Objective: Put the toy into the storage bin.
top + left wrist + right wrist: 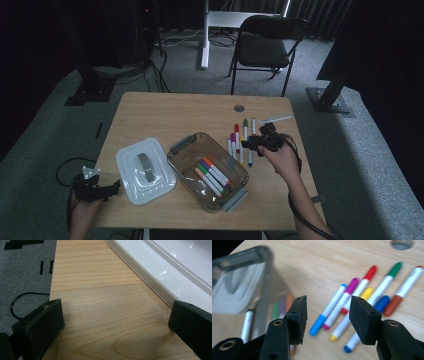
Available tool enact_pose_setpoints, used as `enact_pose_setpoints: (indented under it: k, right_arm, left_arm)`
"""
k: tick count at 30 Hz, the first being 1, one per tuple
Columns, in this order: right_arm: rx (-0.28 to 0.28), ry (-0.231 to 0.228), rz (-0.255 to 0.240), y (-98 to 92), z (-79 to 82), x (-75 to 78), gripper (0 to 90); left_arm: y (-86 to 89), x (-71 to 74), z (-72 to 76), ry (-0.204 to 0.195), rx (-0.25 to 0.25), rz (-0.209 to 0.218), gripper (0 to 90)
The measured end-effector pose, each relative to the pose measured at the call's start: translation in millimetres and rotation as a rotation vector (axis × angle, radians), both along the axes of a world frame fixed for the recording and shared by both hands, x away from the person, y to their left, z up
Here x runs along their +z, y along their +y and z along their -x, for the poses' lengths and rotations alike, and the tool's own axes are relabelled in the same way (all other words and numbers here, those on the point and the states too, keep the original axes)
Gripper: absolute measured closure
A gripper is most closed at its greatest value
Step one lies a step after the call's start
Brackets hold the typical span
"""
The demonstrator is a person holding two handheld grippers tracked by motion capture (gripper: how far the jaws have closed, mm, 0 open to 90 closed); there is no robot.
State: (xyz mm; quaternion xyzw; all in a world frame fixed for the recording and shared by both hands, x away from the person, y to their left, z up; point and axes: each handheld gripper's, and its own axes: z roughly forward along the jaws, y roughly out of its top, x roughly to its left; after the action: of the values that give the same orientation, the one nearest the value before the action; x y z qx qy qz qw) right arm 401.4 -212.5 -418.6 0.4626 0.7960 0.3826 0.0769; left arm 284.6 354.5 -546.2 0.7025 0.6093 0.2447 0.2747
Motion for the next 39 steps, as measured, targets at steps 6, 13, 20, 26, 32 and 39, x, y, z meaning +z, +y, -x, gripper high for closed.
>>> enact_pose_setpoints:
  k: [6,13,20,26,32,39]
  right_arm:
    - [-0.084,0.0,-0.008,-17.0,-16.8,-8.2,48.4]
    - [-0.18,0.035,0.001,-36.1,-44.6,-27.5,51.9]
    - [-0.264,0.095,-0.014,-44.3,-75.1,-49.8,56.7]
    - [-0.322,0.144,0.02,-41.9,-102.7,-67.5,59.7]
    - [-0.367,0.183,0.061,-35.7,-129.6,-81.7,62.1]
    - [-0.384,0.226,0.093,-25.0,-135.4,-90.0,64.7]
  left_arm:
    - [0.0,0.0,0.0,0.0,0.0,0.0,0.5]
    - [0.0,0.0,0.0,0.0,0.0,0.0,0.5]
    - [0.0,0.0,0.0,0.0,0.0,0.0,0.5]
    - [0.0,0.0,0.0,0.0,0.0,0.0,0.5]
    - [0.0,0.0,0.0,0.0,0.0,0.0,0.4]
    - [0.0,0.0,0.0,0.0,0.0,0.0,0.4]
